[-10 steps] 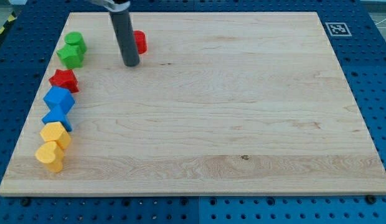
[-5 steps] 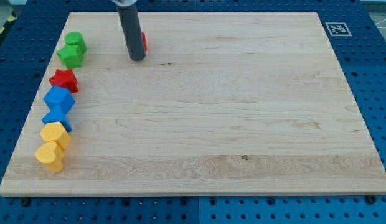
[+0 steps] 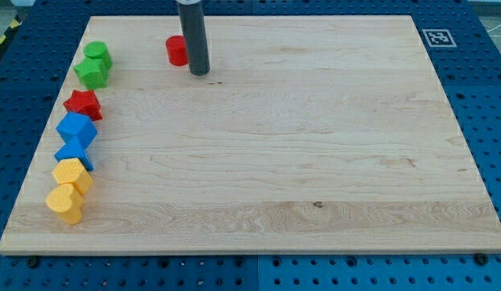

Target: Slide the red circle towards the top of the green circle

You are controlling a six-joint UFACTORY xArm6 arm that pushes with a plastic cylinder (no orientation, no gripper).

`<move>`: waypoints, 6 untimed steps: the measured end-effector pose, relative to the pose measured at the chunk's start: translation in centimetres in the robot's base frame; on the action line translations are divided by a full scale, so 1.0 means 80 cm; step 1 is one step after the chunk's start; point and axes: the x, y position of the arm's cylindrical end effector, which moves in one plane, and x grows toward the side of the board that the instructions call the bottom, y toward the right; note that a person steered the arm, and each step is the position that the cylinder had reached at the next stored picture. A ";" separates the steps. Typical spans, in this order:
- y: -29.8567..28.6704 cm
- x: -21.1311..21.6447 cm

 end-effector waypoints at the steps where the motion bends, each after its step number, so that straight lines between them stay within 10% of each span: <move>1: -0.003 -0.029; 6: -0.141 -0.073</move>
